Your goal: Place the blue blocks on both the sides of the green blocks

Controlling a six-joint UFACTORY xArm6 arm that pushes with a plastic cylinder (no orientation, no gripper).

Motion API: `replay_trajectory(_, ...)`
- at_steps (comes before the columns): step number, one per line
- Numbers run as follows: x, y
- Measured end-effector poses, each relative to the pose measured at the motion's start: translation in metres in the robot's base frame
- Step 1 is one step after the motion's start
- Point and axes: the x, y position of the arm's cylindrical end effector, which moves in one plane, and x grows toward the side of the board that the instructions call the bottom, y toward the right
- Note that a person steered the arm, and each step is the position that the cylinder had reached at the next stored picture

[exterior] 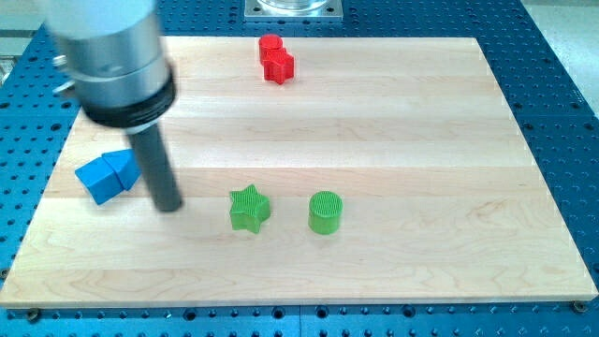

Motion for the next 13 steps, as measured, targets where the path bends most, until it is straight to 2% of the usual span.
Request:
replay_trajectory(1,0.046,-0.084)
replay_trajectory(2,-0.020,-0.089)
replay_trajectory(4,-0.084,-0.081)
replay_trajectory(5,-0.086,-0.055)
replay_trajectory(6,-0.044,-0.040)
replay_trajectory(8,-0.013,-0.003)
replay_trajectory(10,-0.072,-0.067)
replay_trajectory(12,-0.091,0.021)
replay_trajectory(13,-0.107,0.034)
